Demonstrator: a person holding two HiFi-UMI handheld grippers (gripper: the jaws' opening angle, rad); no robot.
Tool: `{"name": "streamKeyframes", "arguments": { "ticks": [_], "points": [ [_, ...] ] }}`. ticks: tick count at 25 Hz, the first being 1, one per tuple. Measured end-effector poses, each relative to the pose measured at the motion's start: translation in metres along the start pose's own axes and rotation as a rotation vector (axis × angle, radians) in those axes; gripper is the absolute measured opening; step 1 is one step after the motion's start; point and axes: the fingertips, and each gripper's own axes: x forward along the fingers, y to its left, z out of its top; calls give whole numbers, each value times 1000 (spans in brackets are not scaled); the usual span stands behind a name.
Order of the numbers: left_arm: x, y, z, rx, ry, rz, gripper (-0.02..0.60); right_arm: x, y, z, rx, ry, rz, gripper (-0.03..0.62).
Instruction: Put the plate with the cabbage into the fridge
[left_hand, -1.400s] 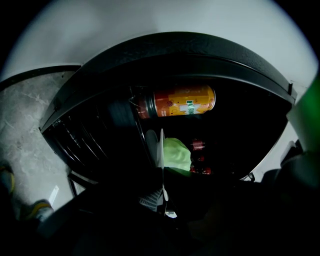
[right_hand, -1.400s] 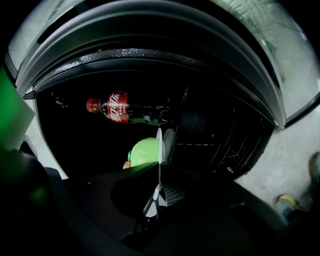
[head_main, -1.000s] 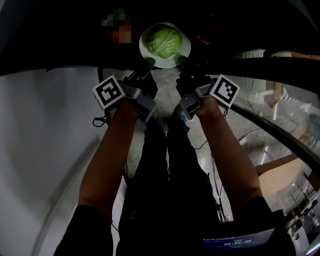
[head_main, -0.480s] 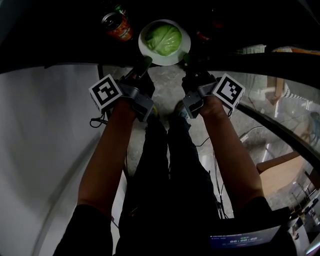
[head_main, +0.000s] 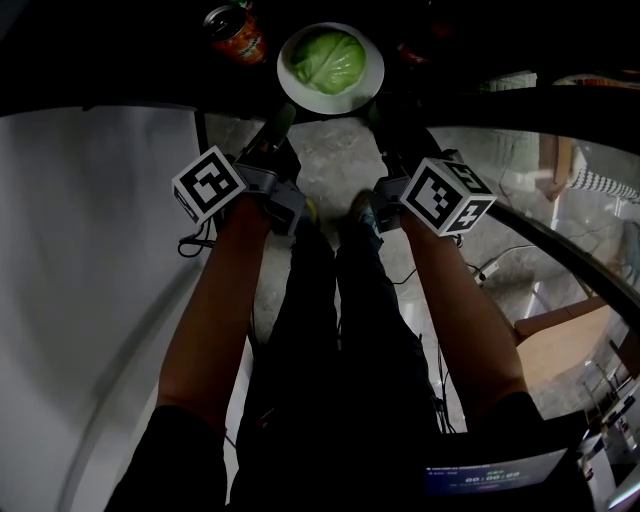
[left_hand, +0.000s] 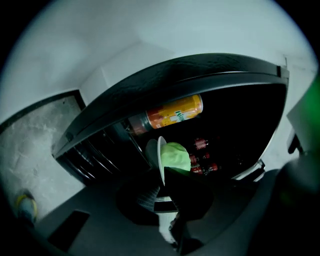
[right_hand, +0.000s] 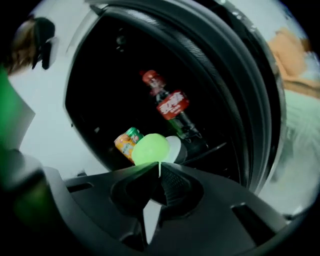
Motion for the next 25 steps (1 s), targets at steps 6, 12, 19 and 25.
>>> {"name": "streamKeyframes", "arguments": {
  "ticks": [6,12,19,25],
  "points": [
    [-9,-15,6,554,-6,137,15,-2,13,-7,-313,13,-63,6],
    [1,-31,-15,1051,67,203,9,3,24,-17,-443,33,-54,6],
    [8,-20,-23,1106,101,235,3,7,22,-24,-465,48,-64,6],
    [9,-14,-27,1121,123,237,3,10,21,-24,-471,45,-65,6]
  ]
}}
